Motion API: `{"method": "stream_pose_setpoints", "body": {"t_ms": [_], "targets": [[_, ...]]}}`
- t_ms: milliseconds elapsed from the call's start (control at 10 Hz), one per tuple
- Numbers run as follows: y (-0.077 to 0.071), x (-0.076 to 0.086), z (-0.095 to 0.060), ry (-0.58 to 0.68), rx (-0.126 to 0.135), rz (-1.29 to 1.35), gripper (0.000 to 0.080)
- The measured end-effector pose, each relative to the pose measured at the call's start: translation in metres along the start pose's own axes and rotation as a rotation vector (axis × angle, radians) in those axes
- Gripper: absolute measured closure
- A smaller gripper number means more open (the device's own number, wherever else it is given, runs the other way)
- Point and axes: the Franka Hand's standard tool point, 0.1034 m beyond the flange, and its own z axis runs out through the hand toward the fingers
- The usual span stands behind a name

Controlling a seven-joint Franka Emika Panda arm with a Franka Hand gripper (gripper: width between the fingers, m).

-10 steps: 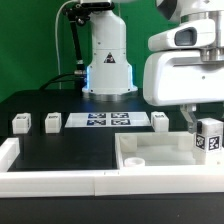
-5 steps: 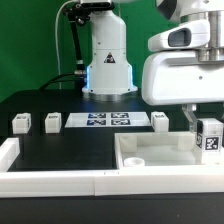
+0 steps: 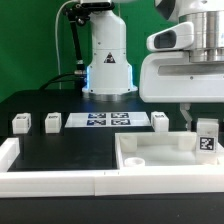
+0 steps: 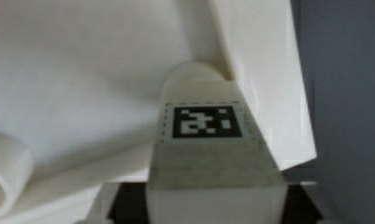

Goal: Assemble square table

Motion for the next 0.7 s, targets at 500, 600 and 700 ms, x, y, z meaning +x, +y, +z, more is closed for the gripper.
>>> {"method": "stream_pose_setpoints", "body": {"t_ms": [500, 600, 700], "targets": [[0.0018, -0.0018, -0.0001, -0.002, -0.004, 0.406, 0.0508], [0.0021, -0.0026, -0.0003, -0.002, -0.009, 0.483, 0.0508], [0.0026, -0.0031, -0.0004, -0.011, -0.013, 0.566, 0.0508]]}}
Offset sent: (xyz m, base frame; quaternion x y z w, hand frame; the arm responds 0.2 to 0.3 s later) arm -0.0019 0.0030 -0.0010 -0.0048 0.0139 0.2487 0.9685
